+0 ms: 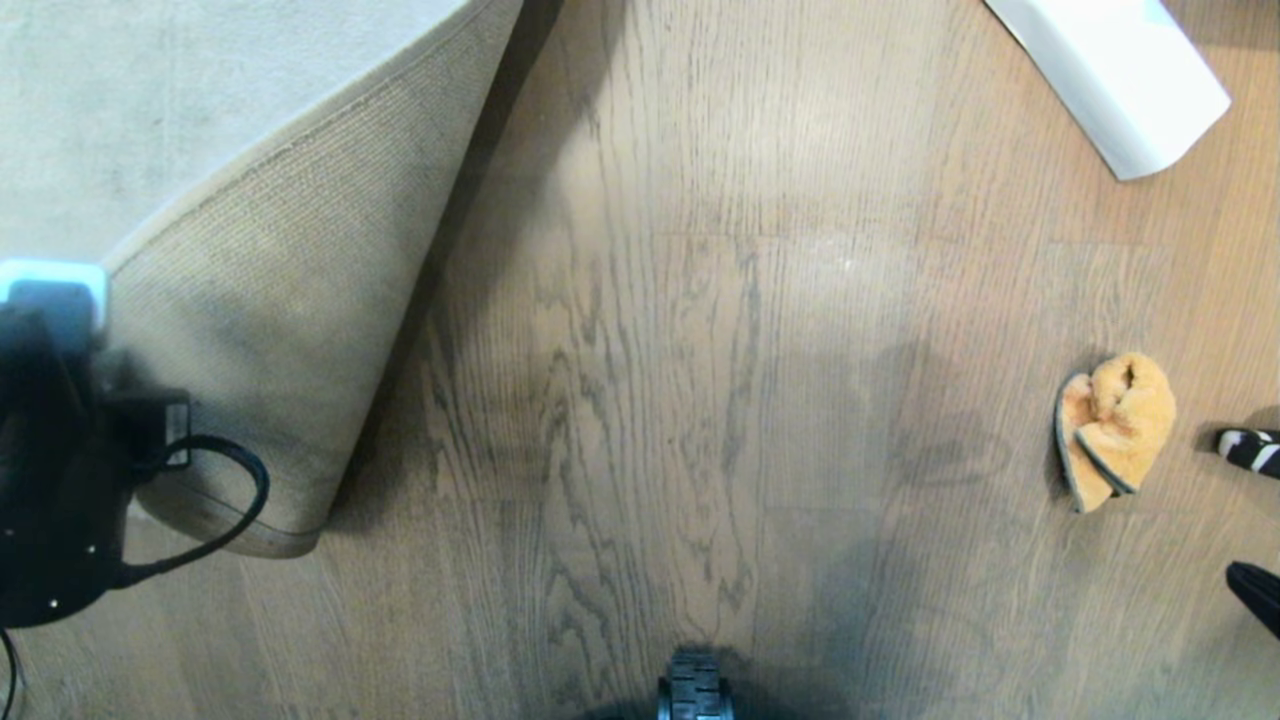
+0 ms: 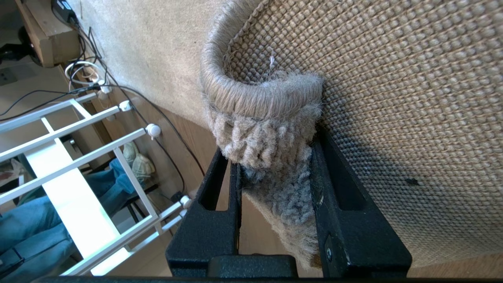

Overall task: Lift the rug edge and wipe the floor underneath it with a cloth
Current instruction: Lay down the carpet

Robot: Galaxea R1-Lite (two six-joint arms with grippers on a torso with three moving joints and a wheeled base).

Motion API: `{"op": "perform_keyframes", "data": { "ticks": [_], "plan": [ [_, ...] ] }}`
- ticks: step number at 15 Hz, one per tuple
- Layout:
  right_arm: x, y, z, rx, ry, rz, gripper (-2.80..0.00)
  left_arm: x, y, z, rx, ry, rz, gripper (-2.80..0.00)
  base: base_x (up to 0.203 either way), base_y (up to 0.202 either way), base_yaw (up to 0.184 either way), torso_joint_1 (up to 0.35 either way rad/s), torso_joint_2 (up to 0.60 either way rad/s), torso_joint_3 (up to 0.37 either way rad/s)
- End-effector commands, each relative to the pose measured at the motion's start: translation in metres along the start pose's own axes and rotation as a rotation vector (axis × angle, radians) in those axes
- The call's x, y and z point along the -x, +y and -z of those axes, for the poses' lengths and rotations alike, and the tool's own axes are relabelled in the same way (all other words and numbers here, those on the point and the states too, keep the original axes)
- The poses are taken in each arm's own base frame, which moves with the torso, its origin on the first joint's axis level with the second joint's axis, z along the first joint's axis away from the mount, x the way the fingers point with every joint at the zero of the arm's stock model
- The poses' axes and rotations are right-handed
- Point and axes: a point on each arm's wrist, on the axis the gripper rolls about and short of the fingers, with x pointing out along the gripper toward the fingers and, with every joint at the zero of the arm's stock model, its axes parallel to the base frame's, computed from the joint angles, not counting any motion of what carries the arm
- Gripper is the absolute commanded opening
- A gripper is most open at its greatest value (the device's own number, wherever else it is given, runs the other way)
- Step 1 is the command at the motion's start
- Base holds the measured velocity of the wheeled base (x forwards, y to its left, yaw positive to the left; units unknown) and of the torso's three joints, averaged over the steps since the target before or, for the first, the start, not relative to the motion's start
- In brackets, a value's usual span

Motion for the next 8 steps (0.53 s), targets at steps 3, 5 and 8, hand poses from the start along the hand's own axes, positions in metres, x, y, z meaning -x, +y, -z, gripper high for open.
{"op": "perform_keyframes", "data": {
  "ticks": [3,5,8],
  "plan": [
    [0.003,0.004,0.004,0.002,0.023,-0.039,-2.80,-0.001,0.001,0.004,-0.006,0.010,-0.015,-2.80,0.000,0.000,0.000,0.000,0.00,0.000],
    [0.008,0.006,0.006,-0.003,0.022,-0.061,-2.80,-0.003,0.002,0.005,-0.008,0.015,-0.024,-2.80,0.000,0.000,0.000,0.000,0.00,0.000],
    [0.016,0.010,0.011,-0.007,0.032,-0.115,-2.80,-0.003,0.004,0.004,-0.004,0.014,-0.028,-2.80,0.000,0.000,0.000,0.000,0.00,0.000]
  ]
}}
